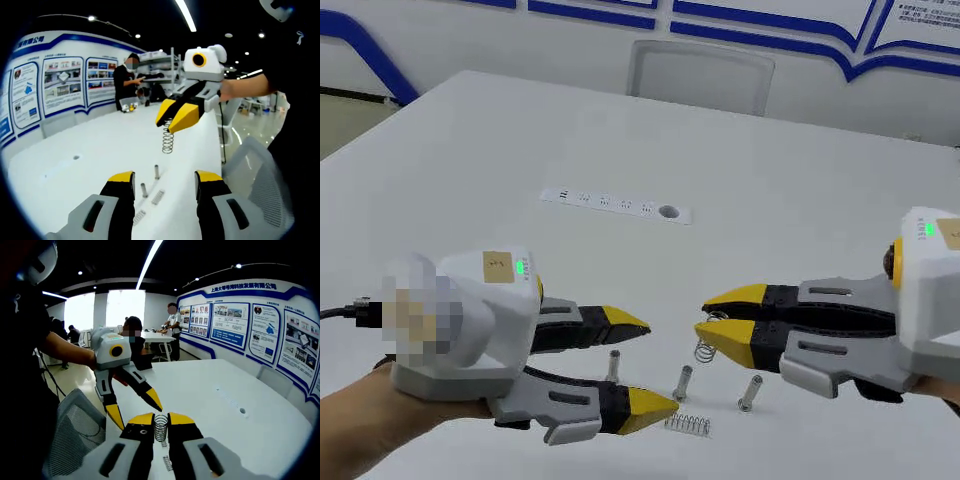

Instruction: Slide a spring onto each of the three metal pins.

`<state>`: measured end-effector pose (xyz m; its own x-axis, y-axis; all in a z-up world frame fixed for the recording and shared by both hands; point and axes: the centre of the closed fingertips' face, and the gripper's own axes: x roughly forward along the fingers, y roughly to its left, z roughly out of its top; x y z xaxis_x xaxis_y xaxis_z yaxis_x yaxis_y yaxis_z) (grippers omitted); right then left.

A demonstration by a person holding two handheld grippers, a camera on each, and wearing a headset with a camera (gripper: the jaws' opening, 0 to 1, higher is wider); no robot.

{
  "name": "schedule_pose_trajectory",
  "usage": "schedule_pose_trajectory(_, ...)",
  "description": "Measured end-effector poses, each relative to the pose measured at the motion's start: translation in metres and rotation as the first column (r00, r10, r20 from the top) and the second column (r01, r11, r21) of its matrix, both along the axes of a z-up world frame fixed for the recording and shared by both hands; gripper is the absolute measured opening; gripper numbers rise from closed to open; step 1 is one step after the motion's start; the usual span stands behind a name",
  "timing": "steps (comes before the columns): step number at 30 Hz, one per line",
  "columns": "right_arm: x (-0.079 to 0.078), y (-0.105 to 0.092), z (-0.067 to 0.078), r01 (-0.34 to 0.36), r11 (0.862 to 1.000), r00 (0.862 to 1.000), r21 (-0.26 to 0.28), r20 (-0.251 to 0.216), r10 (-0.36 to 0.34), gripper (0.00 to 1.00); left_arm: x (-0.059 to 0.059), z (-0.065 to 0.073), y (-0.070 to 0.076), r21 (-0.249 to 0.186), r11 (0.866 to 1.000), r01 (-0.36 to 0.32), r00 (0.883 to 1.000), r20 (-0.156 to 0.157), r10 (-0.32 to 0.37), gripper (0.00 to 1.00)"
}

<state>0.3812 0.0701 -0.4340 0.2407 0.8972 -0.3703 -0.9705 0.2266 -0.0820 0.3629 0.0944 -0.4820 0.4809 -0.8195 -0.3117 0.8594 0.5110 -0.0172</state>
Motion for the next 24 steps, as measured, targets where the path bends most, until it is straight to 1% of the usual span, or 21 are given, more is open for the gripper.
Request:
schedule_pose_trajectory(3,0.010,-0.007,-0.004,0.034,0.999,0.999,-0.008,0.002,-0.034,0.10,0.004,-0.002,0.006,0.008,1.000,-0.020,1.000,-0.001,0.020,0.55)
schedule_pose_trajectory(5,0.016,-0.011,-0.006,0.057,0.998,0.998,-0.009,-0.002,-0.057,0.10,0.005,-0.002,0.009,0.006,1.000,-0.029,1.000,0.000,0.029,0.57)
schedule_pose_trajectory(8,0.028,-0.019,-0.015,0.104,0.994,0.995,-0.023,-0.008,-0.104,0.10,0.008,-0.001,0.014,-0.008,0.999,-0.044,0.999,-0.003,0.044,0.58)
schedule_pose_trajectory(10,0.035,-0.024,-0.022,0.130,0.991,0.991,-0.032,-0.015,-0.130,0.10,0.011,-0.003,0.017,-0.002,0.998,-0.059,0.998,-0.001,0.059,0.61)
schedule_pose_trajectory(11,0.038,-0.027,-0.024,0.141,0.989,0.990,-0.037,-0.008,-0.141,0.10,0.012,-0.004,0.019,0.003,0.998,-0.067,0.998,0.000,0.067,0.62)
schedule_pose_trajectory(13,0.047,-0.035,-0.035,0.177,0.981,0.984,-0.079,0.008,-0.176,0.10,0.014,-0.006,0.023,0.018,0.996,-0.082,0.997,0.001,0.082,0.66)
schedule_pose_trajectory(16,0.055,-0.041,-0.045,0.207,0.975,0.978,-0.079,-0.012,-0.208,0.10,0.017,-0.010,0.028,0.035,0.994,-0.104,0.995,0.002,0.104,0.71)
schedule_pose_trajectory(18,0.063,-0.048,-0.053,0.238,0.968,0.970,-0.082,-0.030,-0.241,0.10,0.020,-0.012,0.033,0.037,0.990,-0.134,0.991,-0.001,0.134,0.77)
schedule_pose_trajectory(19,0.065,-0.050,-0.056,0.246,0.966,0.968,-0.083,-0.038,-0.250,0.10,0.022,-0.012,0.034,0.034,0.989,-0.146,0.989,0.003,0.146,0.80)
schedule_pose_trajectory(20,0.068,-0.052,-0.059,0.263,0.961,0.963,-0.082,-0.047,-0.267,0.10,0.024,-0.012,0.037,0.032,0.986,-0.166,0.986,-0.002,0.166,0.82)
schedule_pose_trajectory(24,0.075,-0.060,-0.071,0.296,0.951,0.951,-0.091,-0.070,-0.303,0.10,0.026,-0.016,0.042,0.047,0.981,-0.190,0.982,-0.011,0.191,0.90)
